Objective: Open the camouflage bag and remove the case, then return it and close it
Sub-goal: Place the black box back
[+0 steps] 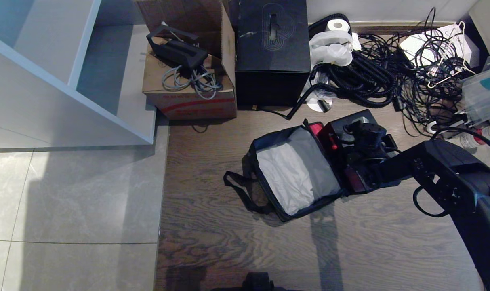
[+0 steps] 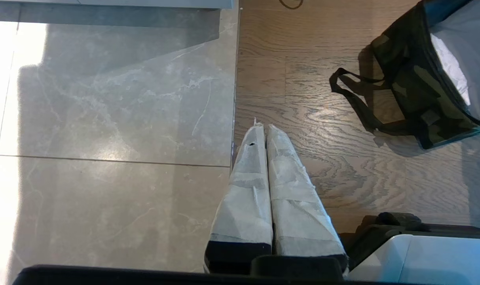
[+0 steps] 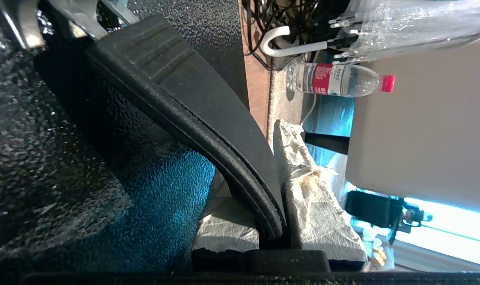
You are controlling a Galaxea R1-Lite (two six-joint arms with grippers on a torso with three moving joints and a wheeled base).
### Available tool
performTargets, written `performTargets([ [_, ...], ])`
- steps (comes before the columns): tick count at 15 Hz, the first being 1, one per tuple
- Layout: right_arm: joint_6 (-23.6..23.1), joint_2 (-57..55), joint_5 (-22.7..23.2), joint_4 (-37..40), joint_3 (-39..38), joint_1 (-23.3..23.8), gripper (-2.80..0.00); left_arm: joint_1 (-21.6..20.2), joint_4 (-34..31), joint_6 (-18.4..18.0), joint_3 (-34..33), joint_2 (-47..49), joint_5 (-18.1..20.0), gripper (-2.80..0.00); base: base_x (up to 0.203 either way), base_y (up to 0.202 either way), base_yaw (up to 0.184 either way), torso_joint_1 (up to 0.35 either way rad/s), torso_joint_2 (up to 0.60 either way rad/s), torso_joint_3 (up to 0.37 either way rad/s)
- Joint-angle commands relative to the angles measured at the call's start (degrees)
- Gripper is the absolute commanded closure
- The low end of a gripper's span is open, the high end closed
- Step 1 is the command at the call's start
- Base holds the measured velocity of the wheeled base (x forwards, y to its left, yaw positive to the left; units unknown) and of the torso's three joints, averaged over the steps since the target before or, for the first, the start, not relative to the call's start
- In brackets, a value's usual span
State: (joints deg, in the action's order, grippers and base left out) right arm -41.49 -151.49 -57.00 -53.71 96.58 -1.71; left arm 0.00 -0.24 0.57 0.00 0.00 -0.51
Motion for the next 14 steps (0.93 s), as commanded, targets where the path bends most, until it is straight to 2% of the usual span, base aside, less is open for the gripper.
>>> performTargets([
  [1,0.08,3.93,-0.64,-0.55,-2.79,-0.36,0.0,0.0,-0.02,0.04,0.0,0.0,-0.02,0.0,0.0,0.0,0.0,0.0,0.0,0.0],
  [14,-0.29,38.8,0.1,9.25,-21.54,-3.11,0.0,0.0,-0.02,0.04,0.0,0.0,-0.02,0.0,0.0,0.0,0.0,0.0,0.0,0.0],
])
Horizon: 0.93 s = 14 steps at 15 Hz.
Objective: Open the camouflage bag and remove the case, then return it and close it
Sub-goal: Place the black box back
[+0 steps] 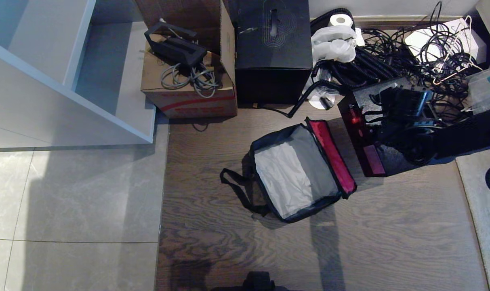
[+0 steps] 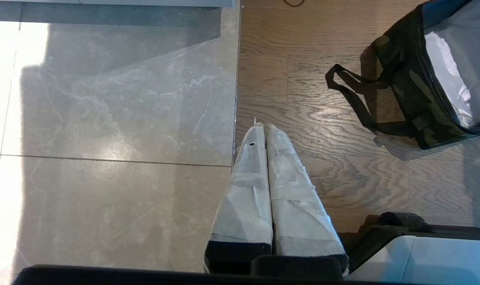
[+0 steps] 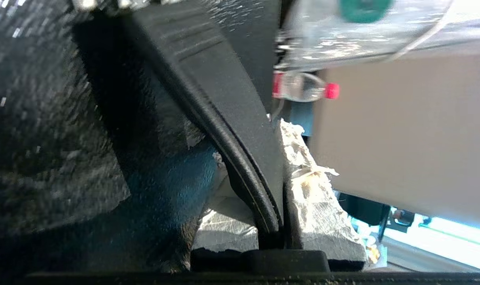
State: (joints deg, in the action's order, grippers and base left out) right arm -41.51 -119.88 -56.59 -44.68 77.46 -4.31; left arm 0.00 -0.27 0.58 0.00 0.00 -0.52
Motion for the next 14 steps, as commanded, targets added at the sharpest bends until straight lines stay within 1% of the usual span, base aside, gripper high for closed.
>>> performTargets([
  [1,-0.01,9.41,-0.33,1.4,-4.79,-1.24,0.0,0.0,0.0,0.04,0.0,0.0,-0.01,0.0,0.0,0.0,0.0,0.0,0.0,0.0],
  [3,0.53,12.94,-0.39,2.53,-9.56,-3.61,0.0,0.0,0.07,0.04,0.0,0.0,-0.01,0.0,0.0,0.0,0.0,0.0,0.0,0.0],
  [5,1.4,15.35,-0.45,2.74,-12.17,-7.26,0.0,0.0,0.0,0.04,0.0,0.0,-0.01,0.0,0.0,0.0,0.0,0.0,0.0,0.0],
  [7,2.32,17.07,-0.73,3.02,-13.46,-11.11,0.0,0.0,0.0,0.04,0.0,0.0,-0.01,0.0,0.0,0.0,0.0,0.0,0.0,0.0],
  [10,2.48,18.59,-0.91,3.46,-15.1,-16.19,0.0,0.0,0.09,0.04,0.0,0.0,-0.01,0.0,0.0,0.0,0.0,0.0,0.0,0.0],
  [14,2.49,18.47,-0.96,5.36,-14.89,-22.33,0.0,0.0,0.0,0.04,0.0,0.0,-0.01,0.0,0.0,0.0,0.0,0.0,0.0,0.0],
])
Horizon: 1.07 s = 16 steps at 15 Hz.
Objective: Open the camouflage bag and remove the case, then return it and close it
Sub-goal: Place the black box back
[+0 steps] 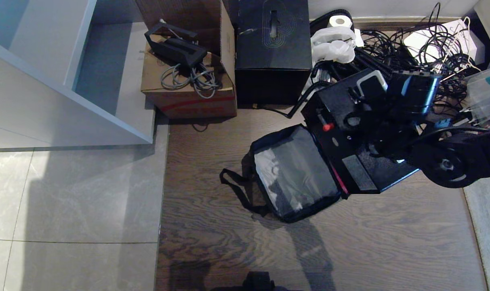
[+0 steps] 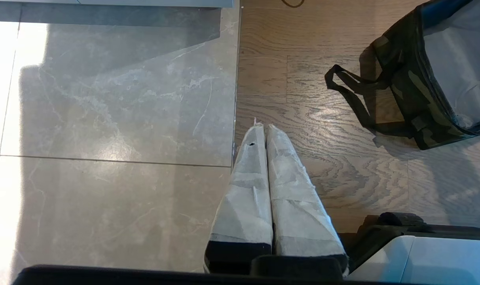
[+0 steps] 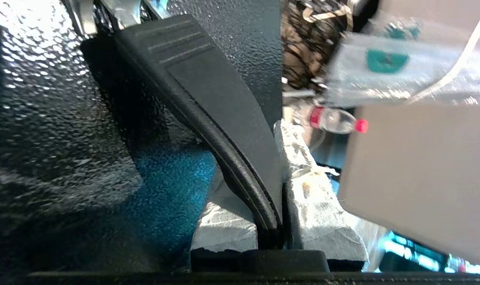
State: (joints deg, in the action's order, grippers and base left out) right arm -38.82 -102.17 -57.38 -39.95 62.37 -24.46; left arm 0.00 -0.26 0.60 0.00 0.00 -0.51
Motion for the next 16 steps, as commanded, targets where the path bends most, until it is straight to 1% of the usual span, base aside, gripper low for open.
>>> performTargets([
  [1,-0.1,0.69,-0.18,1.99,0.06,-3.21,0.0,0.0,0.0,0.02,0.0,0.0,-0.02,0.0,0.0,0.0,0.0,0.0,0.0,0.0],
  [4,2.42,-0.61,-0.18,5.83,0.52,-5.9,0.0,0.0,0.0,0.02,0.0,0.0,-0.02,0.0,0.0,0.0,0.0,0.0,0.0,0.0],
  [9,8.9,-3.86,-1.23,13.31,1.53,-9.23,0.0,0.0,0.02,0.02,0.0,0.0,-0.02,0.0,0.0,0.0,0.0,0.0,0.0,0.0],
  [11,12.14,-5.73,-1.46,16.02,3.88,-10.29,0.0,0.0,0.0,0.02,0.0,0.0,-0.02,0.0,0.0,0.0,0.0,0.0,0.0,0.0],
  [15,21.87,-9.09,-1.71,29.12,12.19,-12.69,0.0,0.0,0.0,0.02,0.0,0.0,-0.02,0.0,0.0,0.0,0.0,0.0,0.0,0.0],
  [16,23.86,-10.27,-1.72,31.29,13.84,-12.98,0.0,0.0,0.0,0.02,0.0,0.0,-0.02,0.0,0.0,0.0,0.0,0.0,0.0,0.0],
])
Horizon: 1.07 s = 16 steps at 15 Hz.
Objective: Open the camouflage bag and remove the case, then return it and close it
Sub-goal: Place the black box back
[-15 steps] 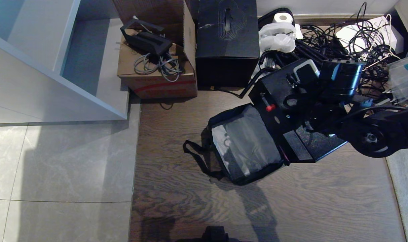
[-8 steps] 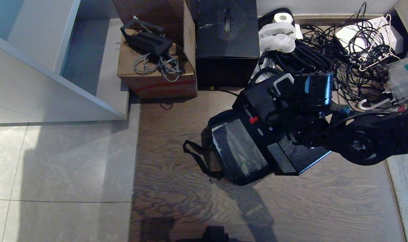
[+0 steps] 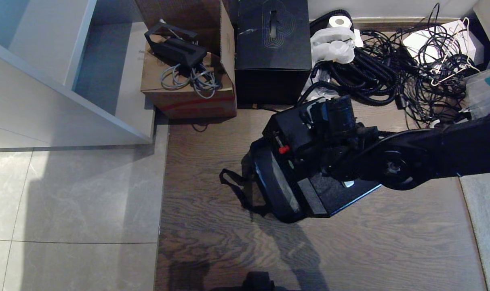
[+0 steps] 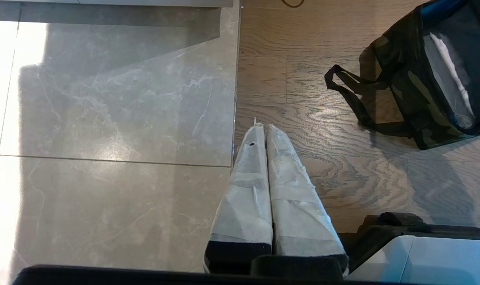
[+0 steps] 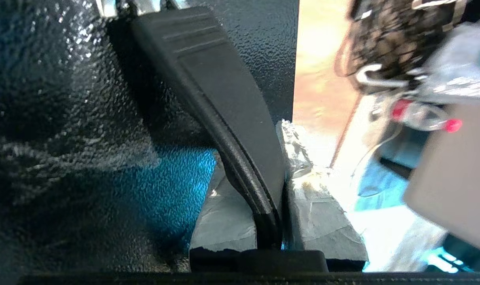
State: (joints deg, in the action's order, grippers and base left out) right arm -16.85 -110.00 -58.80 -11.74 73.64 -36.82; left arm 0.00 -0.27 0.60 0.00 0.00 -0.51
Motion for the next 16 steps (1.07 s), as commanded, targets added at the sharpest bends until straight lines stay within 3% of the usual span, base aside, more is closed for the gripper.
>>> performTargets([
  [1,3.52,-3.73,-0.29,4.06,3.55,-0.89,0.0,0.0,0.0,0.01,0.0,0.0,-0.02,0.0,0.0,0.0,0.0,0.0,0.0,0.0],
  [9,7.53,-9.67,-0.36,3.84,6.69,-1.06,0.0,0.0,0.0,0.01,0.0,0.0,-0.02,0.0,0.0,0.0,0.0,0.0,0.0,0.0],
  [16,4.64,-9.41,-0.2,2.14,7.48,2.67,0.0,0.0,0.0,0.01,0.0,0.0,-0.02,0.0,0.0,0.0,0.0,0.0,0.0,0.0],
])
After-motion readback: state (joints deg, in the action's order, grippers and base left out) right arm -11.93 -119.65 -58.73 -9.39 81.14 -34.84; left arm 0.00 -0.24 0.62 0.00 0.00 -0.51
